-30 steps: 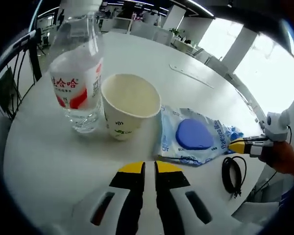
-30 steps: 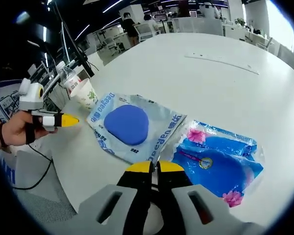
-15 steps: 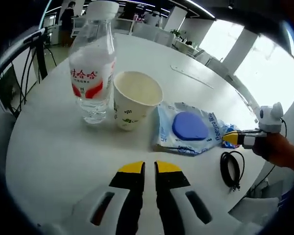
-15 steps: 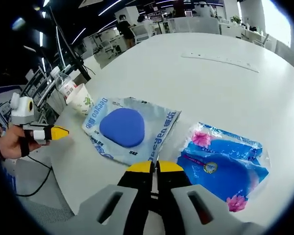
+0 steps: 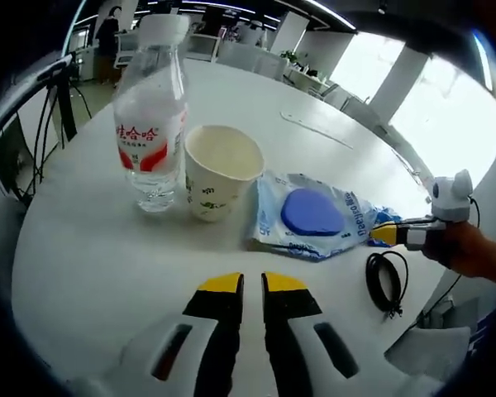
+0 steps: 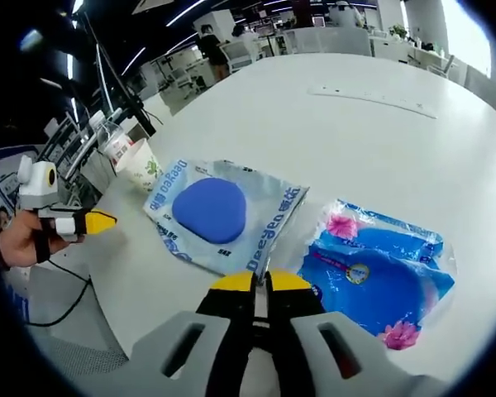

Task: Arrange the tabletop items into an orderly group along one side of the table until the central work area is clear of visible clutter.

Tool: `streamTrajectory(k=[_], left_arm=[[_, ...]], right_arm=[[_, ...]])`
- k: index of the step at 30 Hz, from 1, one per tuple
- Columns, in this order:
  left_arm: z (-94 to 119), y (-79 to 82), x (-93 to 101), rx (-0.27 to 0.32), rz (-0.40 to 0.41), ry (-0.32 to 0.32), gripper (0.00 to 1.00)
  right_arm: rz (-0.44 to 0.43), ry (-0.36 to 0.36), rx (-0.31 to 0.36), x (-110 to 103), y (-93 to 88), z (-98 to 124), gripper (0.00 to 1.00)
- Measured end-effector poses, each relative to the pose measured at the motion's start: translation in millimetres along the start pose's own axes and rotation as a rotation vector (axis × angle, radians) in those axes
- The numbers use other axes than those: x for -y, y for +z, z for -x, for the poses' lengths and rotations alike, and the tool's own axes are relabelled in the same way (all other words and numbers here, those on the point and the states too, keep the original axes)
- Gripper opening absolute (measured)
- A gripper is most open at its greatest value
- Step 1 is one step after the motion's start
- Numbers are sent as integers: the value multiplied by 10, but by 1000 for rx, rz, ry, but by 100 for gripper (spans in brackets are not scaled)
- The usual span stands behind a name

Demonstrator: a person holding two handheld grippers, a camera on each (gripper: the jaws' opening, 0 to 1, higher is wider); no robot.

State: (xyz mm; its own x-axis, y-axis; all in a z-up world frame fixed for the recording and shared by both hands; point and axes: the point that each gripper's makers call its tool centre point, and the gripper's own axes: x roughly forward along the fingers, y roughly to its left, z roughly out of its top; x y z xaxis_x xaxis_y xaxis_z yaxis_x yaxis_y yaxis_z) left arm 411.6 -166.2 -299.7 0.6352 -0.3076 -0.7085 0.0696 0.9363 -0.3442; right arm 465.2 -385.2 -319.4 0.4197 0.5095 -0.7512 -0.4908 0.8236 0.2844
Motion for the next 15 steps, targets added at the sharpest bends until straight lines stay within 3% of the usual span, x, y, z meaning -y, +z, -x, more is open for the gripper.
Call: streamTrajectory(k=[4, 15], left_arm=[[21, 4, 4, 7, -9, -2, 7], [120, -53, 18, 17, -6, -1, 7]], right_arm=[[-26, 8, -18, -6, -102, 8, 11], [-15, -36, 17, 115, -255, 297, 9]])
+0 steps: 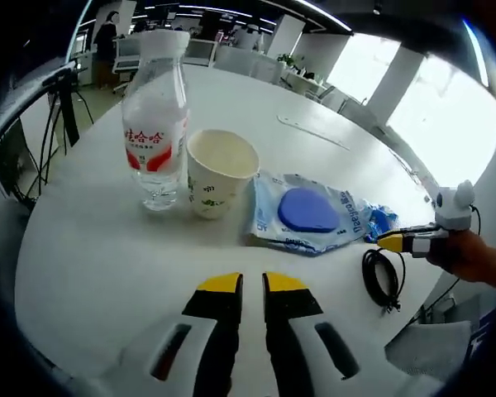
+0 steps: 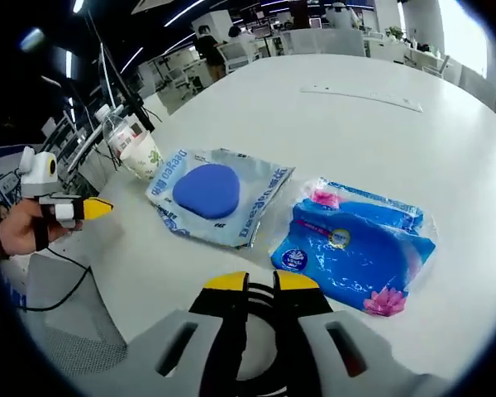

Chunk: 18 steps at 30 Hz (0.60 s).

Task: Arrange the tabletop items into an orderly group along one side of the table until the central work area is clear of visible clutter.

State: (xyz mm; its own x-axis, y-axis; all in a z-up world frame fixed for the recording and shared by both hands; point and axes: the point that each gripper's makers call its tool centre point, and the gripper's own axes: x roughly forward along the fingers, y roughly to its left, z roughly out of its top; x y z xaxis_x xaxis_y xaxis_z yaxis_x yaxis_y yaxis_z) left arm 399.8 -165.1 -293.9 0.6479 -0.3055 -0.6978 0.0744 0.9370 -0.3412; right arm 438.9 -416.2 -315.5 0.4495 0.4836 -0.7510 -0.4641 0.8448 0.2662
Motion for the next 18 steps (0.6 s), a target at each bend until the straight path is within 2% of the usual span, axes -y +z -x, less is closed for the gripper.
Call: streamTrajectory(k=[4, 10, 18], left_arm=[[2, -31, 91, -3, -33, -19, 8], [29, -21, 225, -4, -110, -43, 13], [142, -12, 329, -4, -209, -73, 20]], right_arm=[[-24, -25, 7, 133, -62, 102, 8], [-66, -66, 47, 333, -51, 290, 7], [-126, -160, 95, 709, -30, 527, 5]])
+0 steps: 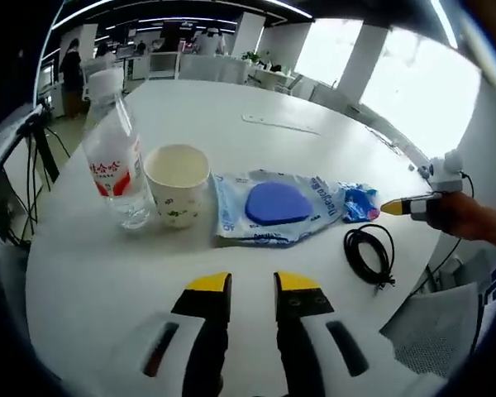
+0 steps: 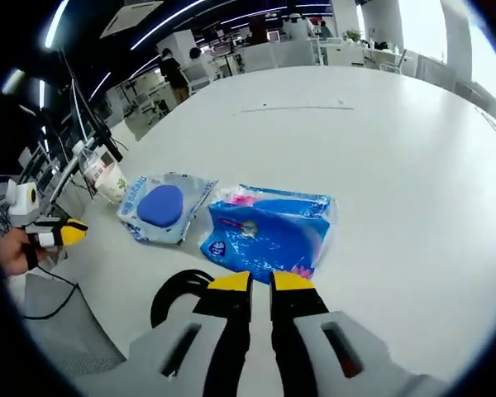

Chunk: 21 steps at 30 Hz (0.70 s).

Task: Arrange the tabletop items into an orderly group along one side of the table until the central work area is clear of visible clutter.

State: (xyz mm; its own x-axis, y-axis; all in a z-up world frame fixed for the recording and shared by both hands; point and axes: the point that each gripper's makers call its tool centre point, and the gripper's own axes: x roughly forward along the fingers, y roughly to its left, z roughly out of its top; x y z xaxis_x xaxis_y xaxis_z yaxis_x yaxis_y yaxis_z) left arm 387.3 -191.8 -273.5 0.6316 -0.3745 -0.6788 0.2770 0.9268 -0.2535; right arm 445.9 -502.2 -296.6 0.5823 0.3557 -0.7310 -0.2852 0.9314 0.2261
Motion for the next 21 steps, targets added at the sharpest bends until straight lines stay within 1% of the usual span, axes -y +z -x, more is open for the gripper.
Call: streamTrajectory(k=[3, 6, 10, 13, 18, 19, 21], left_arm=[[73, -24, 32, -4, -33, -7, 23], [138, -39, 28, -4, -50, -10, 25], [239, -58, 29, 7, -44, -7, 25], [282, -91, 35, 5, -44, -4, 26], [340, -109, 23, 9, -34, 3, 26], [349, -106, 23, 10, -32, 4, 26], [364, -99, 23, 13, -30, 6, 26]], right_arm=[[-32, -45, 26, 167, 68, 53, 6], [-47, -66, 27, 289, 97, 38, 8], [-49, -84, 17, 394, 104, -24, 11], [-48, -96, -5, 439, 89, -81, 15], [-42, -95, -30, 479, 96, -205, 12], [-55, -99, -35, 467, 89, -197, 12], [-70, -93, -39, 454, 85, -210, 8]])
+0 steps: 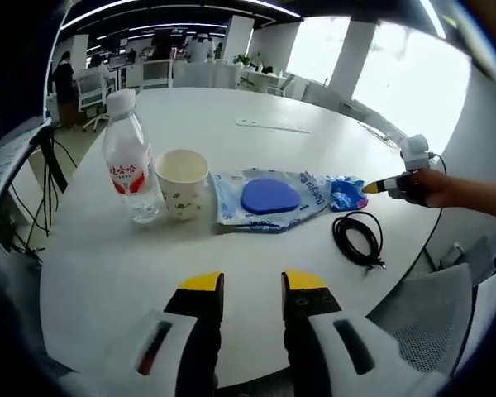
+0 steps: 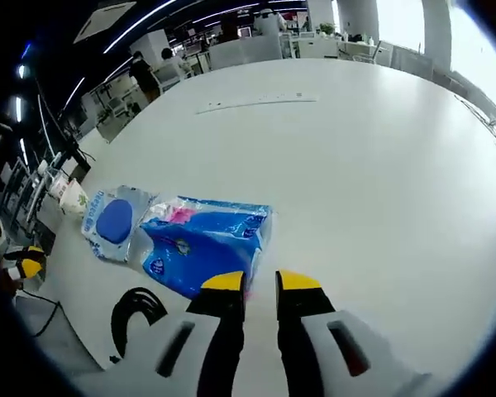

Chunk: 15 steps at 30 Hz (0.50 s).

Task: Arrange the tabletop items into an orderly group along one side of the table until the central work area is clear of visible clutter.

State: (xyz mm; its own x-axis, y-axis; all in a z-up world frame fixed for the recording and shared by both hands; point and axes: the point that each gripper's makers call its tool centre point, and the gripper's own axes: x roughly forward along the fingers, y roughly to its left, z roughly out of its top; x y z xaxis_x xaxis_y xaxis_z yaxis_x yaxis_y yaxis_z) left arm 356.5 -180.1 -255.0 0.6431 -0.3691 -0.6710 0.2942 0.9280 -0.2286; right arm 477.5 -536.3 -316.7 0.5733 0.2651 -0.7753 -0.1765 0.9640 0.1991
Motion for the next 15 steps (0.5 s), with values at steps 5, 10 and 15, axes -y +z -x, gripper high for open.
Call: streamTrajectory(k=[5, 10, 15], left_arm=[[23, 12, -32, 7, 10, 13, 26], [32, 10, -59, 9, 14, 22, 26], [36, -10, -66, 5, 19, 24, 25]], right_arm=[[22, -4, -9, -34, 17, 23, 0], [27, -5, -6, 4, 61, 13, 0], [-3, -11, -1, 48, 51, 33, 0]])
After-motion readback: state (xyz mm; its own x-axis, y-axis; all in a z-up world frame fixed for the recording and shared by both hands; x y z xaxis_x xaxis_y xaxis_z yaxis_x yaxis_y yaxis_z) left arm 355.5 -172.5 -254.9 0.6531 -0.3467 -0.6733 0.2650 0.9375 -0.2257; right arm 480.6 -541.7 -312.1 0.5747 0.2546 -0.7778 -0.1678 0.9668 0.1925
